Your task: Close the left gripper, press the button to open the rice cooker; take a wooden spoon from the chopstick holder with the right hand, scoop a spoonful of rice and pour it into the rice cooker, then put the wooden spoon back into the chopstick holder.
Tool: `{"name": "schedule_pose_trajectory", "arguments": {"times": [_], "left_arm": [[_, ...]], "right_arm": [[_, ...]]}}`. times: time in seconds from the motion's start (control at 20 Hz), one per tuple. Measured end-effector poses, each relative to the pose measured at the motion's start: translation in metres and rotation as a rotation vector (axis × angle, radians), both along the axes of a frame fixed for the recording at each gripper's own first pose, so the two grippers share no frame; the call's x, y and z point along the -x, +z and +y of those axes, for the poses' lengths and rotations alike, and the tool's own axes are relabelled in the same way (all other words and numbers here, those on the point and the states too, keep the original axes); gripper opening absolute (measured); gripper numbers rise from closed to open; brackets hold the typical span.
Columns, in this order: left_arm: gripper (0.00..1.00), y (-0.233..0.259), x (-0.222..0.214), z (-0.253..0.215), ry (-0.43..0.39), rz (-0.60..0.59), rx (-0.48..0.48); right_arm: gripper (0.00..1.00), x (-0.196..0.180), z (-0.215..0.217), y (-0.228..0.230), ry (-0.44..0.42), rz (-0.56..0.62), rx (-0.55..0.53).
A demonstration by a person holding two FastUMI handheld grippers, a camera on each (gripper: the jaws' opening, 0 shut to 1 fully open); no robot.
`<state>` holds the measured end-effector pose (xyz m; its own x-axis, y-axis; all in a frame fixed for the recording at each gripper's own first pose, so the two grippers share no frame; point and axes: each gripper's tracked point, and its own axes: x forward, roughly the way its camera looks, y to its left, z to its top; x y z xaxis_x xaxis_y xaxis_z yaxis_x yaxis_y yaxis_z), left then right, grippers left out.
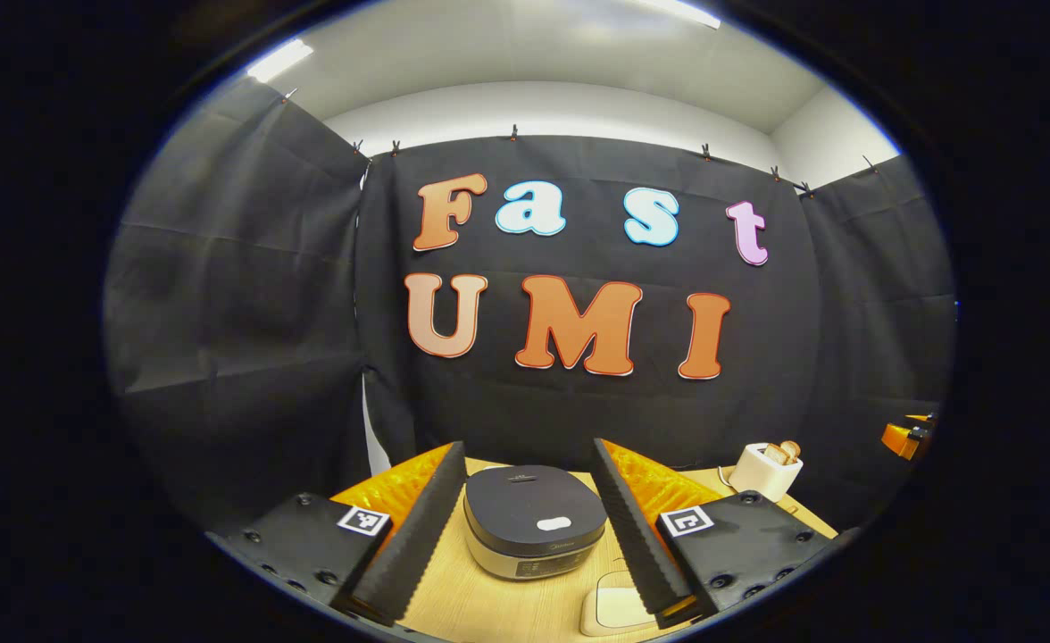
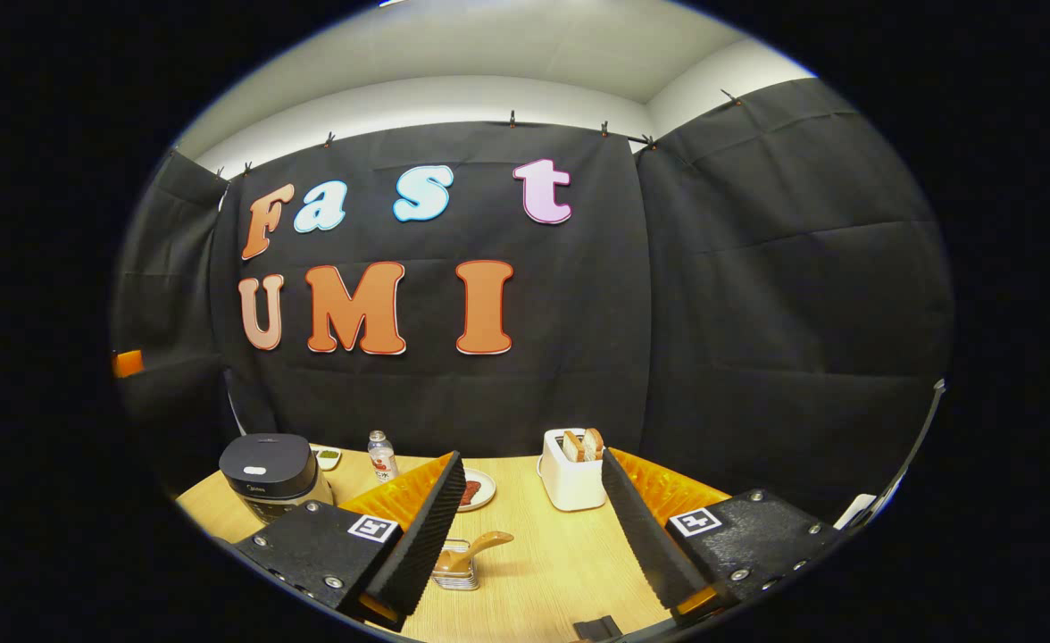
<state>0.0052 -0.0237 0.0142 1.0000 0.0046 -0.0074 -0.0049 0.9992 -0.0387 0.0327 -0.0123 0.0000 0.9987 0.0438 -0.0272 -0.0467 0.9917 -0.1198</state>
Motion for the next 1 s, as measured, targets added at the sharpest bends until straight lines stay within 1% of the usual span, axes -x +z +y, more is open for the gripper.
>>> {"name": "schedule_pose_trajectory", "arguments": {"times": [0.15, 0.2, 0.25, 0.35, 0.4, 0.45, 0.5, 0.55, 0.6, 0.65, 0.7, 0.85, 0.9, 0.95, 1.0], "left_arm": [[0.75, -0.006, 0.001, 0.000, -0.016, 0.014, -0.003], [0.56, -0.006, 0.001, 0.004, -0.001, 0.021, -0.010], [0.48, -0.011, 0.001, 0.006, 0.005, 0.030, -0.023], [0.27, -0.014, -0.001, 0.005, -0.016, 0.051, -0.025], [0.29, -0.017, -0.002, 0.005, -0.022, 0.057, -0.019], [0.29, -0.013, -0.002, 0.009, -0.012, 0.059, -0.018], [0.28, -0.016, 0.000, 0.019, 0.045, 0.067, -0.031], [0.17, -0.022, -0.005, 0.021, 0.054, 0.082, -0.040], [0.07, -0.028, -0.010, 0.023, 0.048, 0.090, -0.024], [0.01, -0.032, -0.008, 0.017, 0.031, 0.108, 0.001], [0.04, -0.038, -0.013, 0.015, 0.017, 0.130, 0.016], [0.04, -0.056, -0.035, 0.010, -0.015, 0.167, 0.019], [0.02, -0.065, -0.045, 0.005, -0.033, 0.188, 0.030], [0.04, -0.073, -0.053, -0.002, -0.053, 0.206, 0.044], [0.04, -0.081, -0.064, -0.008, -0.067, 0.224, 0.050]], "right_arm": [[0.95, -0.002, 0.008, -0.004, 0.012, 0.021, -0.005], [0.95, -0.003, 0.009, -0.005, 0.014, 0.025, -0.009], [0.95, -0.005, 0.010, -0.004, 0.014, 0.024, -0.011], [0.95, -0.006, 0.015, -0.005, 0.023, 0.025, -0.014], [0.95, -0.007, 0.017, -0.007, 0.028, 0.027, -0.012], [0.95, -0.007, 0.018, -0.007, 0.030, 0.029, -0.008], [0.95, -0.007, 0.019, -0.008, 0.031, 0.031, -0.006], [0.95, -0.007, 0.020, -0.008, 0.030, 0.033, -0.007], [0.95, -0.007, 0.020, -0.009, 0.031, 0.035, -0.011], [0.95, -0.007, 0.020, -0.010, 0.030, 0.037, -0.015], [0.95, -0.008, 0.019, -0.011, 0.027, 0.039, -0.018], [0.95, -0.006, 0.016, -0.013, 0.017, 0.046, -0.031], [0.95, -0.005, 0.015, -0.015, 0.013, 0.053, -0.036], [0.95, -0.005, 0.015, -0.016, 0.011, 0.058, -0.041], [0.95, -0.004, 0.015, -0.018, 0.008, 0.062, -0.042]]}}
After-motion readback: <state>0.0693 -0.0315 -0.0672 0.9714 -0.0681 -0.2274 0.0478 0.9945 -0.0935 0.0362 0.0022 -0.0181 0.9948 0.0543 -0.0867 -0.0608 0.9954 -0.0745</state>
